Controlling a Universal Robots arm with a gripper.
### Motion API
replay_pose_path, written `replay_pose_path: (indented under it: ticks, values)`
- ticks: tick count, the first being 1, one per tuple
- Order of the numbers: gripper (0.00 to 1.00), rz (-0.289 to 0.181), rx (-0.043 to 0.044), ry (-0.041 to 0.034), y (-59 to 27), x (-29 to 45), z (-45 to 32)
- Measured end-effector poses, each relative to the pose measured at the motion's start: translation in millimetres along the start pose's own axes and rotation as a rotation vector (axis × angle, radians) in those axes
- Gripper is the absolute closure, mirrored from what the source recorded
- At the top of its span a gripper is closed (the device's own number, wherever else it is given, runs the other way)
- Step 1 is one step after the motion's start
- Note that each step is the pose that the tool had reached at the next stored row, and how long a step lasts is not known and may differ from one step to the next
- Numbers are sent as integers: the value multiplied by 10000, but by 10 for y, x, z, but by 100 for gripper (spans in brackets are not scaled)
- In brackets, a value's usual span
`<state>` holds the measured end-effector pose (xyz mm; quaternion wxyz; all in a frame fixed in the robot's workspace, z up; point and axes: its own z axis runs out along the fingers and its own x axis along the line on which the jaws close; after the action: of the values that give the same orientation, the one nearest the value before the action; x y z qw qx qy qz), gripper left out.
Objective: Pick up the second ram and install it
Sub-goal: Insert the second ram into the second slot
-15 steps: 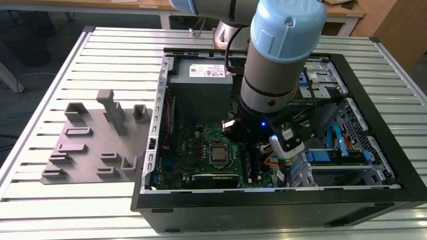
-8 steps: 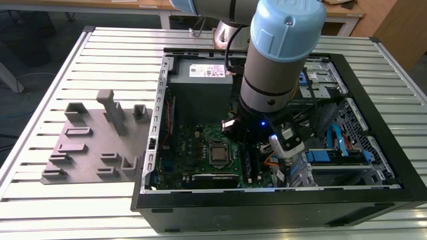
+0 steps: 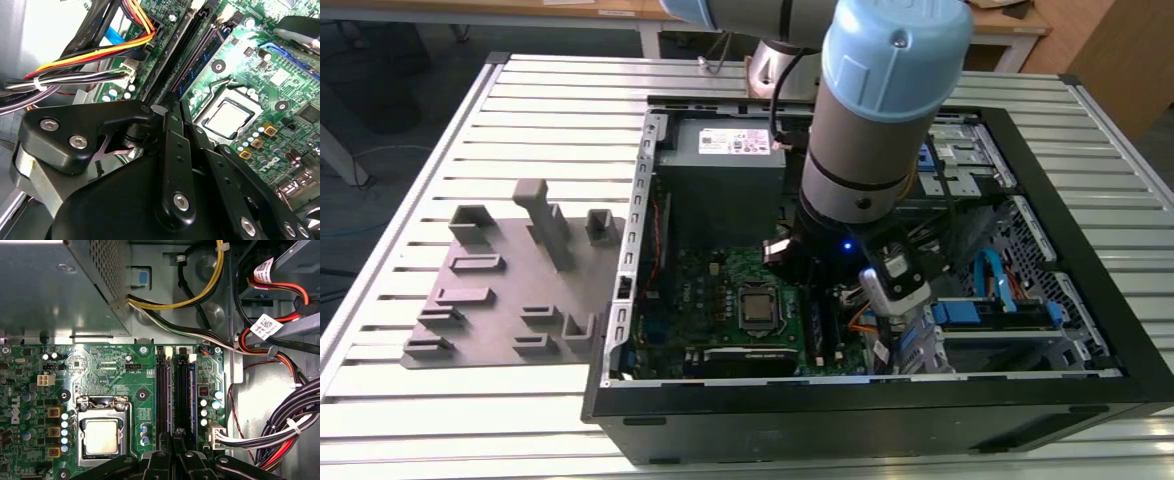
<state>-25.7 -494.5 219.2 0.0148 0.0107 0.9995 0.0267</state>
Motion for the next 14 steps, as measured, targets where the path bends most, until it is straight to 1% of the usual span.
replay_pose_path:
  ticks: [9, 14]
  values:
    - [89, -108, -3, 13, -1, -1, 25]
    - [89, -114, -1, 16, -3, 0, 56]
